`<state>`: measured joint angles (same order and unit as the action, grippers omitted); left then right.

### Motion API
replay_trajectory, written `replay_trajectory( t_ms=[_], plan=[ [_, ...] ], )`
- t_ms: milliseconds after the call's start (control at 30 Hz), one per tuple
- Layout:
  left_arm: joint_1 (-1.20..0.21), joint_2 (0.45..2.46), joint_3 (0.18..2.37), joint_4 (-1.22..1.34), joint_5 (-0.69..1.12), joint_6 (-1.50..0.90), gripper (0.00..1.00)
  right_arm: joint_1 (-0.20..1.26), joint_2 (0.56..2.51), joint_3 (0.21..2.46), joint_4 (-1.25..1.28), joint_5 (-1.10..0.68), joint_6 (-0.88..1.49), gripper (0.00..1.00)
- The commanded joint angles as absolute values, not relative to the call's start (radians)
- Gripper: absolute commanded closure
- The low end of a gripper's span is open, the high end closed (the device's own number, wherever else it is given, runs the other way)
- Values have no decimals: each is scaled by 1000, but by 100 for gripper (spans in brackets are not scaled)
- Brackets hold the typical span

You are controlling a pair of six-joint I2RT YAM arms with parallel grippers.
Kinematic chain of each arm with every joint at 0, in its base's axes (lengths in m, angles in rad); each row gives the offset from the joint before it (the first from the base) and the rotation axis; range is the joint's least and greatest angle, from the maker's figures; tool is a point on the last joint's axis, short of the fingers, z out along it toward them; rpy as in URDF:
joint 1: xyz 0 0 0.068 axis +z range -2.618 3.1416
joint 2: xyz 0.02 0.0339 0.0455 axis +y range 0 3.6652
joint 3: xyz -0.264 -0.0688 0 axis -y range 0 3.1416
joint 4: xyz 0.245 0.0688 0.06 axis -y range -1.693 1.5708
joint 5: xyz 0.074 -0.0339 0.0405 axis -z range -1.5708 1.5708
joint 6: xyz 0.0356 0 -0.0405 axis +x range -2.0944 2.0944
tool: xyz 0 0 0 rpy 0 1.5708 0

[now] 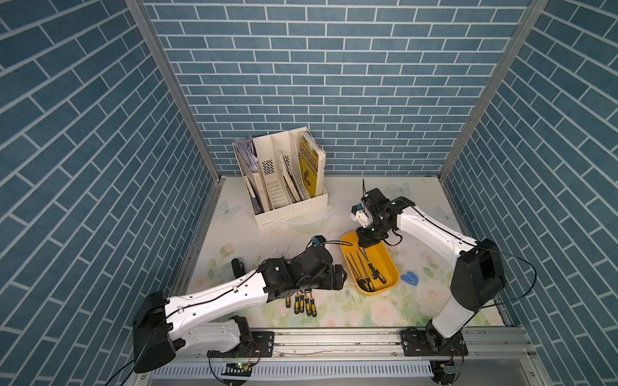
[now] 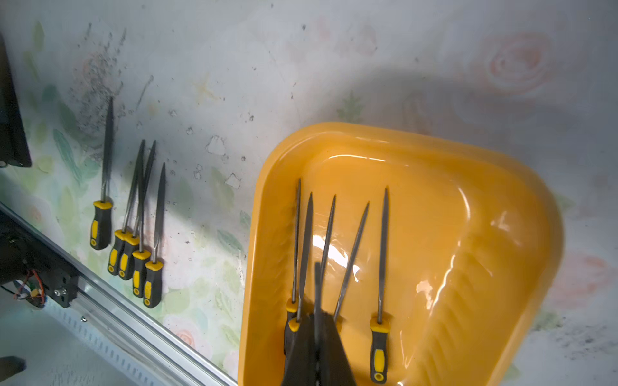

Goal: Put the file tool into the storage box
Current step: Place the file tool in the storage box.

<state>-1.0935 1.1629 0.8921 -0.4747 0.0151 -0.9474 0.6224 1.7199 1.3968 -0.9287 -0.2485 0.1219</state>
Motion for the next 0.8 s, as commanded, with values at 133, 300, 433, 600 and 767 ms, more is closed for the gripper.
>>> replay_trajectory(
  t_ms=[133, 300, 433, 600, 767],
  plan=[
    [-1088, 1121, 860, -492, -28, -977, 12, 658, 1799, 1353, -913, -190, 89, 100],
    [-1087, 1101, 840, -497, -40, -987, 13, 660, 1786, 1284, -887, -183, 97, 100],
    [-1086, 1102, 836, -496, -40, -986, 13, 660, 1779, 1245, -862, -189, 108, 98],
    [-1083, 1099, 833, -522, -57, -1004, 12, 659, 1766, 1241, -848, -188, 120, 65],
    [-1078, 1090, 824, -647, -86, -1045, 12, 654, 1716, 1271, -845, -201, 142, 56]
  ],
)
